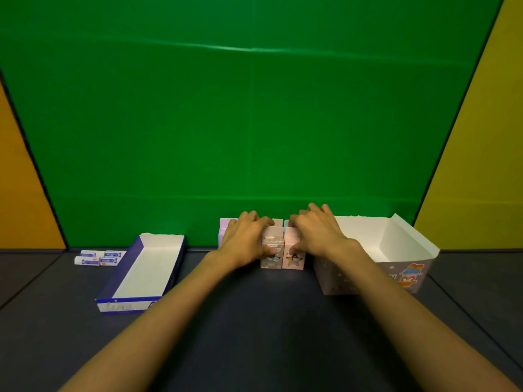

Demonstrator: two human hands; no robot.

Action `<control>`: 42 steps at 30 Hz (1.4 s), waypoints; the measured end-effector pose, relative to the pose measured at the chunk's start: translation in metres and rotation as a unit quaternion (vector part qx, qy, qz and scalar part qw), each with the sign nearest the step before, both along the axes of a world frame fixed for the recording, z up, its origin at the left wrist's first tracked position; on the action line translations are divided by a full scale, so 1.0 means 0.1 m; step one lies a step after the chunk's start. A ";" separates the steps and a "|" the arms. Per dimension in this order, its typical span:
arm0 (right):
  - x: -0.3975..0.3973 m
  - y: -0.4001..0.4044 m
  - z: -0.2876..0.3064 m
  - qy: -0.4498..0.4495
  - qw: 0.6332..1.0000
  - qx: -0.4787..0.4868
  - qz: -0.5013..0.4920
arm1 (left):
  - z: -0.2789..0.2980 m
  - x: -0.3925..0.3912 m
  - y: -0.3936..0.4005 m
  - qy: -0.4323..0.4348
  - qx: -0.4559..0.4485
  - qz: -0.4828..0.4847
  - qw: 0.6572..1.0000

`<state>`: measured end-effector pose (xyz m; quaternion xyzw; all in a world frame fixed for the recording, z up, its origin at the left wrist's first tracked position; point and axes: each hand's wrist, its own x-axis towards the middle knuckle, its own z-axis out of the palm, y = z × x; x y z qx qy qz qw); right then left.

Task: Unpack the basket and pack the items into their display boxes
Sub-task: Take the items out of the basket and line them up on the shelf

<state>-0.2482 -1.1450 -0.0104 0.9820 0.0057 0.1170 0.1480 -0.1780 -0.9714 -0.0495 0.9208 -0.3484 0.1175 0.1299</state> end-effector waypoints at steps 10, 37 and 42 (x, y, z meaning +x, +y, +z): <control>0.01 0.55 0.00 -0.073 0.962 0.202 0.170 | 0.22 -0.31 0.78 -0.052 -0.054 0.092 0.993; 0.05 5.01 -0.07 -0.030 0.896 0.232 0.376 | 0.29 -1.38 5.50 -0.063 -0.007 0.348 0.935; 0.05 5.83 -0.07 -0.029 0.899 0.228 0.372 | 0.28 -1.47 6.40 -0.053 -0.005 0.366 0.929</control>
